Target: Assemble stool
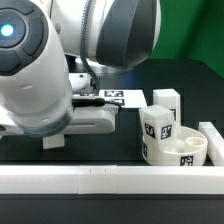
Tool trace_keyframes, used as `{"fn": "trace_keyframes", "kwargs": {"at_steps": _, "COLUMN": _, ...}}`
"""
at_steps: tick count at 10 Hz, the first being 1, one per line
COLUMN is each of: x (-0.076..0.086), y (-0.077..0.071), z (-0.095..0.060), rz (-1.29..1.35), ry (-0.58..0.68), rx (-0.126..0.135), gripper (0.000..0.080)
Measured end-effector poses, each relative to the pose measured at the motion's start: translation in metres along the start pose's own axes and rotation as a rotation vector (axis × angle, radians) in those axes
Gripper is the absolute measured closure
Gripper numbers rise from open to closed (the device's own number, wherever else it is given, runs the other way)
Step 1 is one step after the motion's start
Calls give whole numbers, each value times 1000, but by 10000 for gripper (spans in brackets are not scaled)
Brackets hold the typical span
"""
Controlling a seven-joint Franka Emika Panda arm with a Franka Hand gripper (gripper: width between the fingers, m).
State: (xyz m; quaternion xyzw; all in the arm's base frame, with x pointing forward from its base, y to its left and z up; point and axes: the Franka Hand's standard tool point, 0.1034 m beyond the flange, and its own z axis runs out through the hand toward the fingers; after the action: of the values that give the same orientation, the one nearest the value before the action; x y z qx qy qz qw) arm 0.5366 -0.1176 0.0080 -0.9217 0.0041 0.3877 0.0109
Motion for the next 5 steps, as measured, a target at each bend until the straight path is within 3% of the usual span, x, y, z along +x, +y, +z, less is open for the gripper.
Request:
{"fn": "trace_keyframes", "kwargs": {"at_steps": 3, "x": -6, "y": -1, "z": -18, "rz": 9, "ry": 24, "rx": 6, "gripper": 475}}
{"fn": "trace_keyframes", "kwargs": {"at_steps": 5, "x": -29, "y": -14, "z": -54, "rz": 58, "ry": 29, "rx": 24, "gripper": 475}}
